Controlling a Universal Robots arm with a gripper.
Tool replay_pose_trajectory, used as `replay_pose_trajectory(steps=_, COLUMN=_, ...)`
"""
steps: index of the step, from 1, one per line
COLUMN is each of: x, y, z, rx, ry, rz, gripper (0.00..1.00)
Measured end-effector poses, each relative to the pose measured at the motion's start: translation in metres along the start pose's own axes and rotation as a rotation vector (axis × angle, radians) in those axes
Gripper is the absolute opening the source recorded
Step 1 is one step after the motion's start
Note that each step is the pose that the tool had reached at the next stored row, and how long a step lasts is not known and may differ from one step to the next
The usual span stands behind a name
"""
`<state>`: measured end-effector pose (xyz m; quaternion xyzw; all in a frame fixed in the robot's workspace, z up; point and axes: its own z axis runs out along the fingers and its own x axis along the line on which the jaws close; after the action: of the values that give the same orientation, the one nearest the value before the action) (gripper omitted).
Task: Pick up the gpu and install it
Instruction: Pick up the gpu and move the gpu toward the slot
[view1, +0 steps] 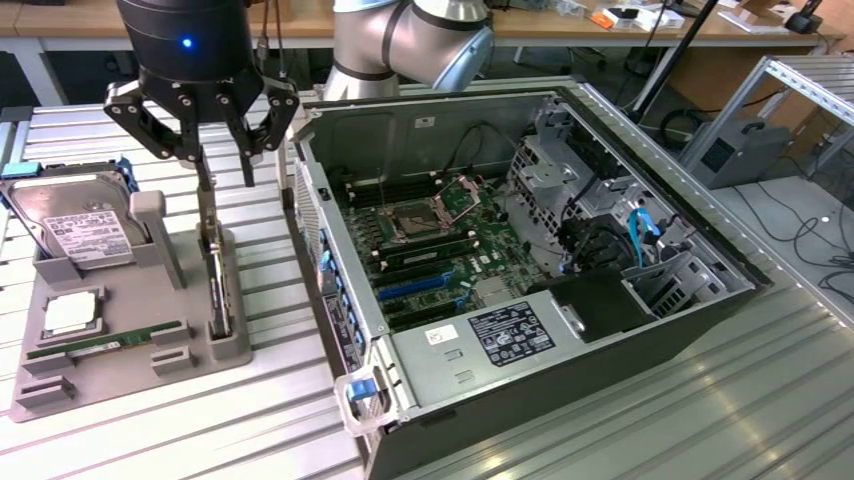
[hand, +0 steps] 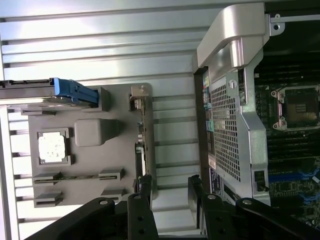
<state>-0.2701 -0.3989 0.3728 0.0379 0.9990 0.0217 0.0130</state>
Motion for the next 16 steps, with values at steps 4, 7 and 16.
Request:
replay_pose_trajectory(steps=4, x=0.0000, y=0.0000, z=0.0013, rx=0.0000, ry=0.0000, rz=0.000, gripper=0.42)
replay_pose_trajectory(steps=7, x=0.0000, y=-0.0001, z=0.0024, rx=0.0000, ry=0.0000, rz=0.000, gripper=0.42)
replay_pose_trajectory(steps=16, x=0.0001, y=-0.0003, z=0.0060, rx=-0.0001, ry=-0.0001, rz=0.000, gripper=0.42)
